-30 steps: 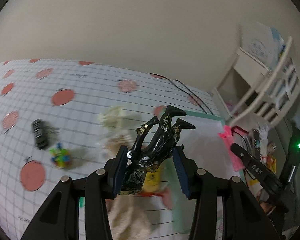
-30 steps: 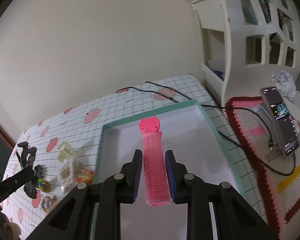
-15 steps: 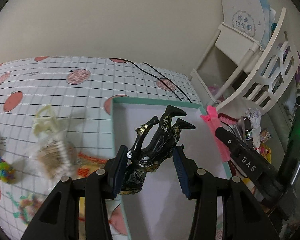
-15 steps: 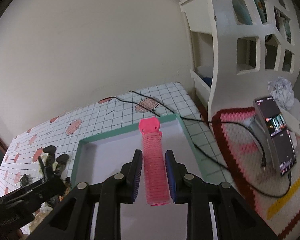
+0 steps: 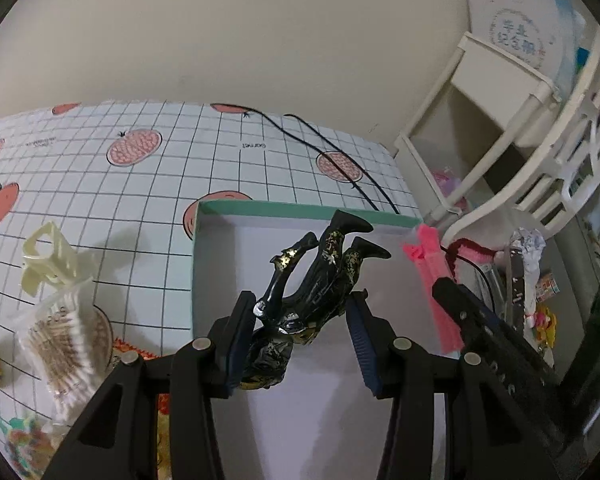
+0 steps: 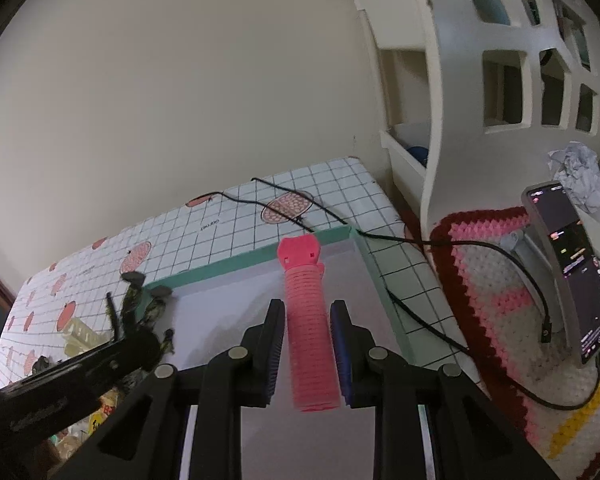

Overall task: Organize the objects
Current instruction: 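Carry the robot toy and pink curler into the teal-rimmed tray with both tools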

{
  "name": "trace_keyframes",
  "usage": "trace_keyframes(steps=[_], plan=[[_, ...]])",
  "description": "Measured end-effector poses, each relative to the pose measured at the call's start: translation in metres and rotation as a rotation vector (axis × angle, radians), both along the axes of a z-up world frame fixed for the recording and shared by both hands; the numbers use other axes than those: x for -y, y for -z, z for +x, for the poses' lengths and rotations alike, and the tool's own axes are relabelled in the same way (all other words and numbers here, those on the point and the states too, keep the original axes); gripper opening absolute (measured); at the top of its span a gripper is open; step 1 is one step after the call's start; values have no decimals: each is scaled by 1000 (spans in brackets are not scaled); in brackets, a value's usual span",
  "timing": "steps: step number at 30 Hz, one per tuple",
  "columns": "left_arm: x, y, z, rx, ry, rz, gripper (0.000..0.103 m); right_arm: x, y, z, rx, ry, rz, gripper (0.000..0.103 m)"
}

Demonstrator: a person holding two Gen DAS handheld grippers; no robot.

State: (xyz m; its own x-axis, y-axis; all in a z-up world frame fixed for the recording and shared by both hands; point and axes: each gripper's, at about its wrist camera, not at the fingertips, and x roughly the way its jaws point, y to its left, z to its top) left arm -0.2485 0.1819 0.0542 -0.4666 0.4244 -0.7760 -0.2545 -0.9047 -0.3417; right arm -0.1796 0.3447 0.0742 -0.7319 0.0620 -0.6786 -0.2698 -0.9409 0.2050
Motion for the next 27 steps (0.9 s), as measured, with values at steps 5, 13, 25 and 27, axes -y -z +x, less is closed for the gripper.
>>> trace_keyframes(steps=[5,13,25,27], plan=[[-7,10,-5,24,-4,-5,48,6,2,-5,4,-22,41,25],[-12,13,-12,41,-16,-5,48,1,9,-9,26,-9,10,25],[-13,17,-15,80,-35,-12,48,1,15,-14,71,-11,-2,26],[-12,18,-15,82,-39,-11,48,0,15,-13,75,-11,-10,26]])
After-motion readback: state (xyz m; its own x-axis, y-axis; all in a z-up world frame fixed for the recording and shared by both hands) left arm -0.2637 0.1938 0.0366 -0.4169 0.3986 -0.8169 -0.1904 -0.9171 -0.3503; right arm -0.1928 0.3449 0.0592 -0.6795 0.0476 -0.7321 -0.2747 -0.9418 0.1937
